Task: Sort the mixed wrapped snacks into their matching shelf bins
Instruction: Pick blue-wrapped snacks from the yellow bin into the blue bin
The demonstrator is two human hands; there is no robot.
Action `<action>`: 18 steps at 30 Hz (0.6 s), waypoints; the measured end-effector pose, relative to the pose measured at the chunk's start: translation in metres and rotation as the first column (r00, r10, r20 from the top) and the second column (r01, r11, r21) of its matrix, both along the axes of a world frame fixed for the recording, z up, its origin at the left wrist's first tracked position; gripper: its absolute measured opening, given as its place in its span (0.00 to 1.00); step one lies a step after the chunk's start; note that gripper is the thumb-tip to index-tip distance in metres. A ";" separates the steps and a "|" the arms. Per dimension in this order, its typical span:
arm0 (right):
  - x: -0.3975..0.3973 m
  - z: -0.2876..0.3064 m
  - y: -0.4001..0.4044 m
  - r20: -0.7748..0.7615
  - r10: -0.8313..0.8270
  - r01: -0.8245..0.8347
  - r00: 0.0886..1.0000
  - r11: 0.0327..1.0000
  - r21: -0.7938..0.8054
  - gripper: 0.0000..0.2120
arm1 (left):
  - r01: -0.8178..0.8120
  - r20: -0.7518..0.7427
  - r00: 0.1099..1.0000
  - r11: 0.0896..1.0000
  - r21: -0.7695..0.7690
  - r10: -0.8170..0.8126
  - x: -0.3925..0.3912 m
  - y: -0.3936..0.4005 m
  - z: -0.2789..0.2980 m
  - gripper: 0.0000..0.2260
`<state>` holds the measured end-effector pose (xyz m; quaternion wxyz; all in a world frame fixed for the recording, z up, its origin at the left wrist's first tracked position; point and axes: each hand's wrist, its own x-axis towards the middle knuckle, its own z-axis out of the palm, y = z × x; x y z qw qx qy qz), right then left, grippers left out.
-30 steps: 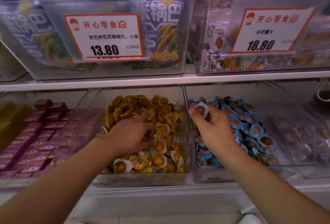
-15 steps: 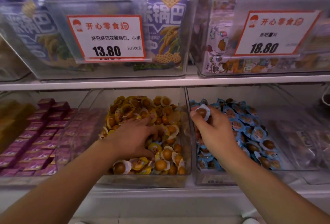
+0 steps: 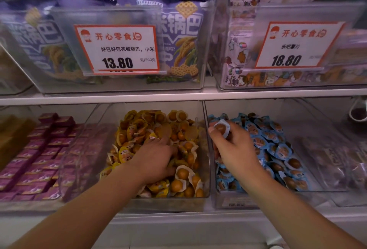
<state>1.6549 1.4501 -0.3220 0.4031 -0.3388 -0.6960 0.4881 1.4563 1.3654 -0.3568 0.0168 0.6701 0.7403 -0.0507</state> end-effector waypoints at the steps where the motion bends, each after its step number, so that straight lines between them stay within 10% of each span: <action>1: 0.000 0.000 0.000 -0.002 -0.002 0.002 1.000 1.000 0.000 0.09 | 0.012 0.065 0.998 1.000 0.023 -0.013 0.000 0.000 -0.001 0.18; 18: -0.001 -0.002 0.001 -0.005 -0.019 0.019 1.000 0.999 0.035 0.08 | 0.122 0.021 0.992 0.986 0.116 -0.126 0.010 0.014 -0.010 0.14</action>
